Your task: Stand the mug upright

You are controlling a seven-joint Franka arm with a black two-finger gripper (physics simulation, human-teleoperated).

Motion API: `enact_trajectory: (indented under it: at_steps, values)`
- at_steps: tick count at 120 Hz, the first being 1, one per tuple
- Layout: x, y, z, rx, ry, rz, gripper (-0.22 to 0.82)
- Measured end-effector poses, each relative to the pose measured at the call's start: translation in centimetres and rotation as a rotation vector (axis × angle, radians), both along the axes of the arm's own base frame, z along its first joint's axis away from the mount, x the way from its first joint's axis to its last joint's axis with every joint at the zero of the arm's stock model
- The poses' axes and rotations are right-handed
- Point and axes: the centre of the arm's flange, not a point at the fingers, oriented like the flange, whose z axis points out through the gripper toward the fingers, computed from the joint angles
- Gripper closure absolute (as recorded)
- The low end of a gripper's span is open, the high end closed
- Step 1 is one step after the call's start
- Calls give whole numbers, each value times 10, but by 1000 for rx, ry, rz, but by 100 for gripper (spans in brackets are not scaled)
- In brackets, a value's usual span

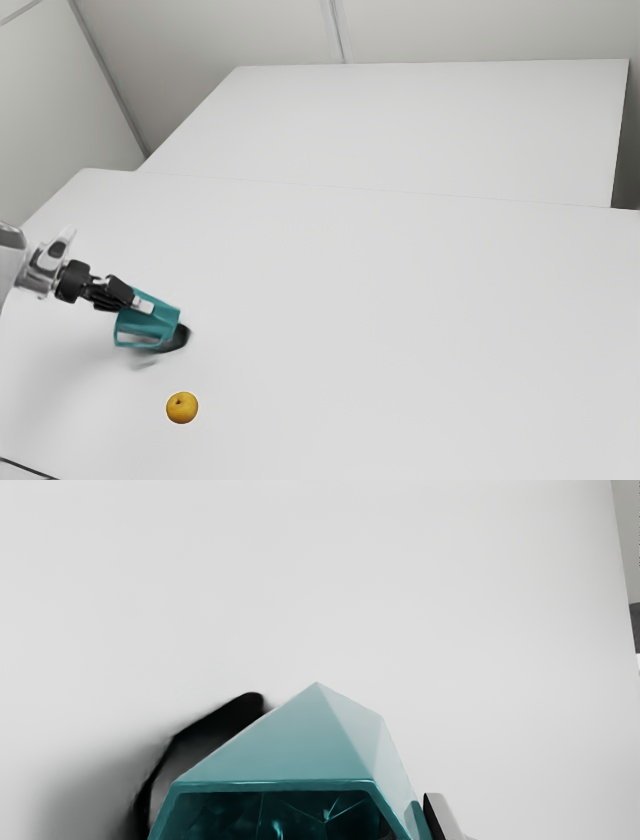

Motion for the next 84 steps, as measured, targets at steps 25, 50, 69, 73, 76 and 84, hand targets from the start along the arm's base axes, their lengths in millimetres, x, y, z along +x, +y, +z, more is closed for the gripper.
enact_trajectory:
  at_steps: [25,50,69,73,76,84]
  values:
    - [8,-11,28,35,-50,-30,77]
    - [29,-42,53,156,-27,-181,78]
    - [43,-70,67,267,10,-288,78]
    - [46,-75,70,291,16,-303,78]
    - [47,-78,73,310,22,-314,78]
    - [53,-87,80,360,37,-342,78]
